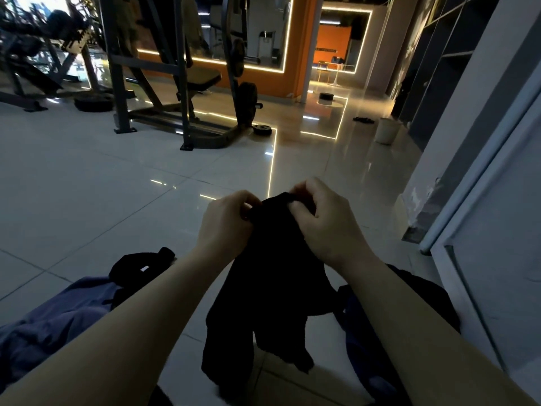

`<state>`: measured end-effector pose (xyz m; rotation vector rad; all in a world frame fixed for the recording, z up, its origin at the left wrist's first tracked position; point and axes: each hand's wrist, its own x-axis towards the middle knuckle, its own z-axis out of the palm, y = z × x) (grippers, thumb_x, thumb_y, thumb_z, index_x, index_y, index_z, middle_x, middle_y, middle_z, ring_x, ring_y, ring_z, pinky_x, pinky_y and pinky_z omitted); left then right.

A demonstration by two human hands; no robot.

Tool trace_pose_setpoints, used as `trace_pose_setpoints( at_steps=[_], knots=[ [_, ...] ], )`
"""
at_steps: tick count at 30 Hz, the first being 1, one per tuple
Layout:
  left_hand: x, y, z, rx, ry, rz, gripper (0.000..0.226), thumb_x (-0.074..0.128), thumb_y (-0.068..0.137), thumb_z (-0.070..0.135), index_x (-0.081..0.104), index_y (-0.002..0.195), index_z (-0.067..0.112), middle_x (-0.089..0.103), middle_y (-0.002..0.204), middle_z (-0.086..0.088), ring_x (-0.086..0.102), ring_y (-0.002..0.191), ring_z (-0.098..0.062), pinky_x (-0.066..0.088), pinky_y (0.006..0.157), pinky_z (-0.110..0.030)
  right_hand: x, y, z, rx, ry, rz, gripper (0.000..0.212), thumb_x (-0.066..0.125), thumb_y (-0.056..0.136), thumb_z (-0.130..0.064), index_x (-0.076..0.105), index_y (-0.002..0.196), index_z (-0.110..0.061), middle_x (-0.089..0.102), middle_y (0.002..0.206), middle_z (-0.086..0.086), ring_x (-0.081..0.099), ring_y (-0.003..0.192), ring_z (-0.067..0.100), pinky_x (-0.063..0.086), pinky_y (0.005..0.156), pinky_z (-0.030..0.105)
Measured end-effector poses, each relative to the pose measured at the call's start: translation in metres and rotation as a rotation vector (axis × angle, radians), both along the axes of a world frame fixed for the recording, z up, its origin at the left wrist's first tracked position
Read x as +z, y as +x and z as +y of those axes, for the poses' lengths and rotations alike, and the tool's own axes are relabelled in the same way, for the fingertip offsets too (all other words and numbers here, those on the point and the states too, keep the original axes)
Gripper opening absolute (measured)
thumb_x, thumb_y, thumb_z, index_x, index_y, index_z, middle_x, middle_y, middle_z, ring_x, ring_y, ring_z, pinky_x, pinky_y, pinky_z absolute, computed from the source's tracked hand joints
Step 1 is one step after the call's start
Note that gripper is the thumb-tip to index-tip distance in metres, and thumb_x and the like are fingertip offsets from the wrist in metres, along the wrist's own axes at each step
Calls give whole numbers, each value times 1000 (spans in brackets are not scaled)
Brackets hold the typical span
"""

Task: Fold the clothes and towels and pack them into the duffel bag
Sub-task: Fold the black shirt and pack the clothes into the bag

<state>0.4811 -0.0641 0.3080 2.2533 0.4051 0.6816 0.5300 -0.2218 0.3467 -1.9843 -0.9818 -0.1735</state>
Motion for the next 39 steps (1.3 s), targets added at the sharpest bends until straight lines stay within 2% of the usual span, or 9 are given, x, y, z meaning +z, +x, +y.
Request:
trace_pose_setpoints(
  at_steps=[5,9,13,17,23,26,28,34,39],
  knots=[
    [6,-2,-8,-69,-169,-65,28,68,78,-5,64,91,20,66,78,5,66,72,-12,58,65,-26,-7,3,-4,21,-359,202,21,69,85,-29,64,98,-14,63,94,3,62,89,19,53,81,37],
    [9,-6,-9,-167,-276,-82,33,68,78,-9,65,85,23,67,78,4,67,66,-10,55,59,-18,4,15,-24,28,-146,374,43,72,73,-54,63,93,-18,64,91,2,63,84,16,53,75,32],
    [13,-9,-9,-314,-399,-95,35,65,81,-10,65,88,25,70,86,-1,69,75,-14,54,65,-20,-5,27,-34,71,-142,276,25,71,84,-26,59,104,-34,59,108,-5,58,101,11,51,83,30],
    [21,-16,-17,-463,-454,-16,35,56,87,-10,64,92,24,68,96,-3,68,86,-16,55,72,-21,-18,30,-34,66,-110,277,24,62,85,-3,67,96,-24,68,93,7,66,84,25,54,75,43],
    [32,-17,-20,-423,-392,-50,11,55,89,33,62,97,37,52,121,3,57,107,-15,49,91,-32,-16,25,-32,46,-147,180,22,58,76,-14,67,97,-14,67,85,10,64,82,28,53,78,48],
    [24,-14,-32,-405,-178,19,19,66,87,29,65,106,29,63,108,4,62,99,-11,53,89,-33,-16,20,-28,50,-166,106,22,57,76,-21,66,95,-13,65,80,2,62,78,20,50,70,38],
    [22,-13,-34,-367,-234,-11,23,68,86,25,67,109,24,68,101,5,64,93,-8,55,85,-31,-15,20,-27,42,-128,105,12,62,83,-14,66,94,-17,65,80,-1,62,78,17,51,70,36],
    [17,-8,-22,-304,-322,-35,16,64,89,19,70,105,21,71,95,2,67,87,-11,55,78,-27,-14,23,-32,118,-4,502,26,64,89,-26,59,114,-25,69,97,4,69,86,16,55,75,31],
    [18,-6,-12,-286,-421,-96,19,61,91,14,69,93,30,72,89,8,69,85,-9,53,74,-21,-20,35,-38,83,-51,721,15,58,94,-13,66,106,-16,67,101,10,64,81,16,53,69,25]
  ],
)
